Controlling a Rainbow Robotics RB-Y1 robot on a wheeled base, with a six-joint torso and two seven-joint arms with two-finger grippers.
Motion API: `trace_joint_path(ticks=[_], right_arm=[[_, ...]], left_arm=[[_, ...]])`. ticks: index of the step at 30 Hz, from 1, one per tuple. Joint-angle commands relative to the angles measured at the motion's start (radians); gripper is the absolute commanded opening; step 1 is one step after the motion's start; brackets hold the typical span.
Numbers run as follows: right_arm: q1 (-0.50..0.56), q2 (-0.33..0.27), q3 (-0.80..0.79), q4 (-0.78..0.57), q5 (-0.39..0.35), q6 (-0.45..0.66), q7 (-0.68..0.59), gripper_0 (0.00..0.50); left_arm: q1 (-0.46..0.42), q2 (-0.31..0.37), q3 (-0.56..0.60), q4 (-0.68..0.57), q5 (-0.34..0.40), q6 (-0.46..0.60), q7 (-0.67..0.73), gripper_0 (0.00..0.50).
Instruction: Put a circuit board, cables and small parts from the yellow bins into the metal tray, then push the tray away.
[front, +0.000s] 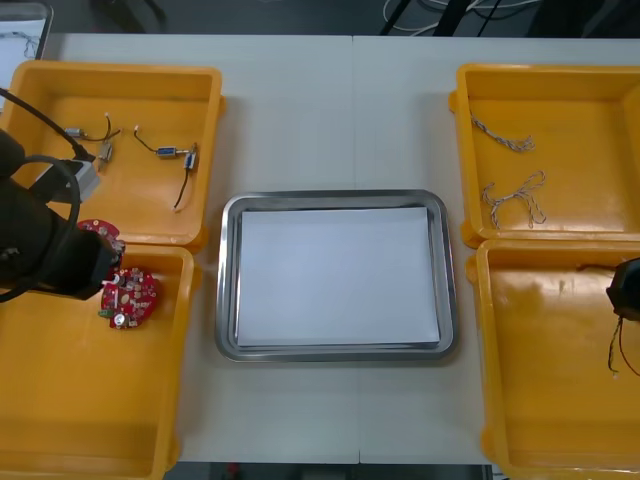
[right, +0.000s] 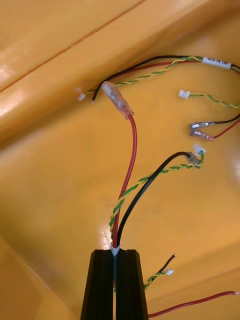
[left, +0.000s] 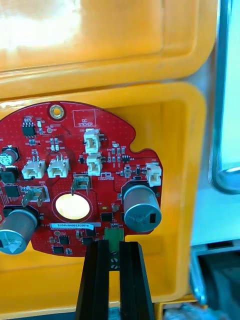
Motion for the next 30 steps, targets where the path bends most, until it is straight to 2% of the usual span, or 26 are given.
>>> trace_joint_path(ticks=[1, 5, 11, 19, 24, 30], right_arm=[[-0.018, -0.046, -0.053, -0.044, -0.027, 0.023, 0.030, 0.000], [-0.028, -0.049, -0.069, -0.050, -0.041, 0.027, 0.043, 0.000], [-0.061, -0.056, -0.094, -0.067, -0.067, 0.027, 0.058, 0.000], [-0.077, -0.101, -0.109, -0.107, -0.191, 0.027, 0.087, 0.000], [-0.077, -0.147, -0.108, -0.119, -0.269, 0.027, 0.104, 0.000], [-0.077, -0.219, -0.091, -0.133, -0.355, 0.027, 0.124, 0.000]], left_arm=[[-0.131, -0.037, -0.103, -0.032, 0.000, 0.018, 0.066, 0.000], [-0.224, -0.077, -0.212, -0.032, -0.041, 0.024, 0.178, 0.000], [-0.304, -0.165, -0.326, -0.032, -0.115, 0.029, 0.320, 0.000], [-0.373, -0.261, -0.470, -0.027, -0.219, 0.029, 0.458, 0.000], [-0.388, -0.326, -0.579, -0.012, -0.307, 0.015, 0.526, 0.000], [-0.401, -0.389, -0.700, 0.052, -0.397, -0.049, 0.576, 0.000]])
